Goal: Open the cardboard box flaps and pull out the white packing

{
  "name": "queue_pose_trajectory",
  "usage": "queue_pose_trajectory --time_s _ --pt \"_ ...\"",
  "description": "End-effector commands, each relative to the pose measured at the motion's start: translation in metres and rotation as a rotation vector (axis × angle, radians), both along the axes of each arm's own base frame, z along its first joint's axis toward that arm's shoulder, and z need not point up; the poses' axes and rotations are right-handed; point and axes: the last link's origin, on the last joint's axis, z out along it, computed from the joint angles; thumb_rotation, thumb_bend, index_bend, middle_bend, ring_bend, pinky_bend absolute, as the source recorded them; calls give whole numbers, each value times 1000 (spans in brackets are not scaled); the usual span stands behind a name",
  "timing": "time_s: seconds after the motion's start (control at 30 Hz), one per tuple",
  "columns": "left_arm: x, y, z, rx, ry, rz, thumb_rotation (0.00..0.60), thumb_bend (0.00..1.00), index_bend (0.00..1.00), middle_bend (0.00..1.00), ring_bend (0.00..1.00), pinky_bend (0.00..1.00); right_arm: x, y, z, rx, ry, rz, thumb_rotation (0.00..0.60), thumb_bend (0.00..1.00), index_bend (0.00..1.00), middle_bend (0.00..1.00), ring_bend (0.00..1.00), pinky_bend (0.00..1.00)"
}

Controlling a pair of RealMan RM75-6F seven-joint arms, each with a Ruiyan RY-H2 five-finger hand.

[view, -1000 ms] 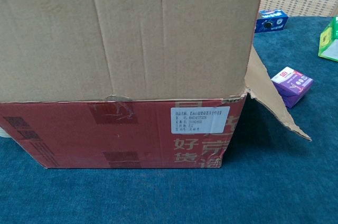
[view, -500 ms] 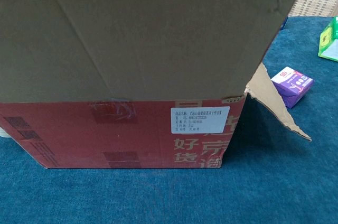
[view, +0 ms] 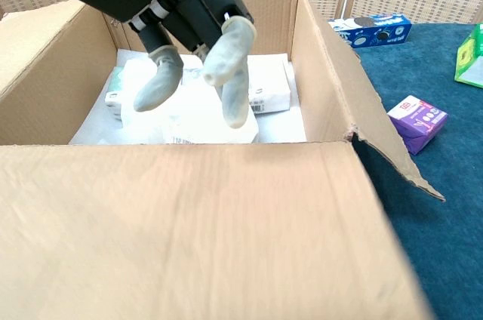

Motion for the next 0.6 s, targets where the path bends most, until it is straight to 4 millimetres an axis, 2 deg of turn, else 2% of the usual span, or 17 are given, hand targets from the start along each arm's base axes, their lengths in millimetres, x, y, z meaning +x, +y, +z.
queue_pose_trajectory --time_s 0.03,0.1,0.2,0.23,0.3,0.4,0.43,0.5,0.6 --pt "-3 6 0 80 -21 -16 202 0 490 381 213 483 0 0 0 0 0 0 600 0 0 0 0 0" --pt "-5 10 2 146 -39 -29 192 0 487 356 196 451 0 0 1 -1 -1 1 600 0 0 0 0 0" --pt "-11 17 8 263 -64 -44 195 0 475 264 171 415 0 0 1 -2 -2 1 600 0 0 0 0 0" --pt "-20 30 18 377 -75 -47 213 0 460 221 153 404 0 0 1 -1 -4 1 600 0 0 0 0 0" --pt "-38 38 27 532 -67 -63 268 0 415 152 110 375 0 0 1 1 -4 3 600 0 0 0 0 0" --pt "-54 43 36 649 -37 -75 369 0 310 49 38 314 1 1 1 0 -5 7 600 0 0 0 0 0" --pt "-67 46 45 722 -11 -69 400 0 271 22 17 285 2 2 1 0 -5 9 600 0 0 0 0 0" --pt "-74 46 49 768 -2 -63 435 0 211 0 0 239 2 2 1 0 -5 10 600 0 0 0 0 0" --pt "-93 46 67 899 13 -48 463 0 158 0 0 178 2 2 1 0 -2 13 600 0 0 0 0 0"
